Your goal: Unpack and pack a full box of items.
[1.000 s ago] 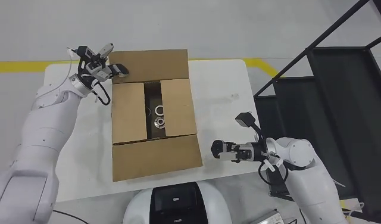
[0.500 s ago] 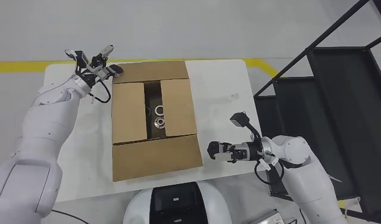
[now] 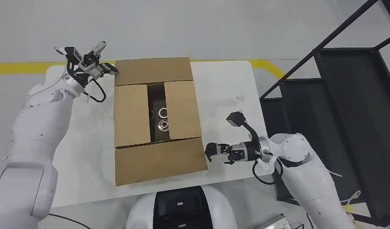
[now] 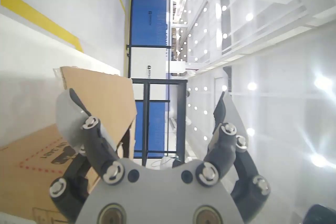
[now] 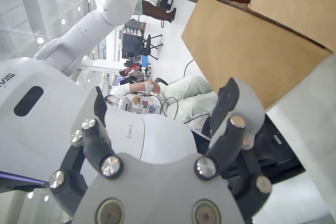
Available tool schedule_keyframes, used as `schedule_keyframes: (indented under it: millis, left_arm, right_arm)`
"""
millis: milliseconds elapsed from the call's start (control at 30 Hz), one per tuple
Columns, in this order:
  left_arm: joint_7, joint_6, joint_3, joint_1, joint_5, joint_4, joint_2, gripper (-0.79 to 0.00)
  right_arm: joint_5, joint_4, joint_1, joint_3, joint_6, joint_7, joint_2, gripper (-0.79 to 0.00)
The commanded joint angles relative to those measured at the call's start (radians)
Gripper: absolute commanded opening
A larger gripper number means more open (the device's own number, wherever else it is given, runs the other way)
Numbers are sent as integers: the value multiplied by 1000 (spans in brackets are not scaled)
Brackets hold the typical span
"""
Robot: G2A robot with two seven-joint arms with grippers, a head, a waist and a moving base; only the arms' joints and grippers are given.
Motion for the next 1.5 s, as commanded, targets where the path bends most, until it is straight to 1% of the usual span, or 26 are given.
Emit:
schedule_keyframes:
  millis: [0, 100, 200, 267, 367, 500, 600, 667, 767, 867, 1033, 1200, 1300, 1467]
  left_arm:
    - [-80, -10, -44, 11, -66, -11, 17, 0]
    - [-182, -16, -101, 37, -125, -32, 46, 0]
    - [-284, -14, -147, 80, -138, -63, 82, 0]
    - [-312, 12, -173, 120, -119, -112, 108, 0]
    - [-355, 56, -231, 209, -104, -211, 152, 0]
    - [-425, 125, -328, 351, -108, -366, 206, 0]
    - [-449, 150, -403, 464, -116, -472, 236, 0]
    - [-458, 165, -450, 531, -132, -528, 251, 0]
    - [-450, 191, -513, 620, -154, -608, 267, 0]
    - [-426, 197, -566, 695, -160, -677, 278, 0]
    - [-404, 217, -626, 779, -177, -757, 288, 0]
    - [-393, 230, -661, 832, -189, -800, 293, 0]
    - [-368, 240, -674, 849, -186, -805, 295, 0]
    - [-358, 246, -693, 860, -192, -809, 297, 0]
  right_arm:
    - [-7, 4, 30, -29, 16, -24, -3, 0]
    - [-33, 14, 83, -84, 57, -65, -10, 0]
    - [-68, 28, 151, -151, 124, -110, -19, 0]
    - [-107, 44, 206, -199, 183, -151, -28, 0]
    - [-179, 67, 291, -283, 256, -219, -44, 0]
    - [-248, 114, 393, -389, 329, -322, -71, 0]
    - [-271, 164, 453, -461, 379, -381, -93, 0]
    - [-268, 194, 482, -509, 401, -407, -109, 0]
    - [-257, 242, 518, -571, 417, -440, -132, 0]
    - [-236, 290, 546, -619, 418, -473, -154, 0]
    - [-205, 358, 592, -677, 410, -520, -190, 0]
    - [-156, 415, 633, -720, 381, -546, -225, 0]
    - [-110, 438, 657, -741, 320, -524, -246, 0]
    - [-50, 446, 691, -745, 206, -503, -270, 0]
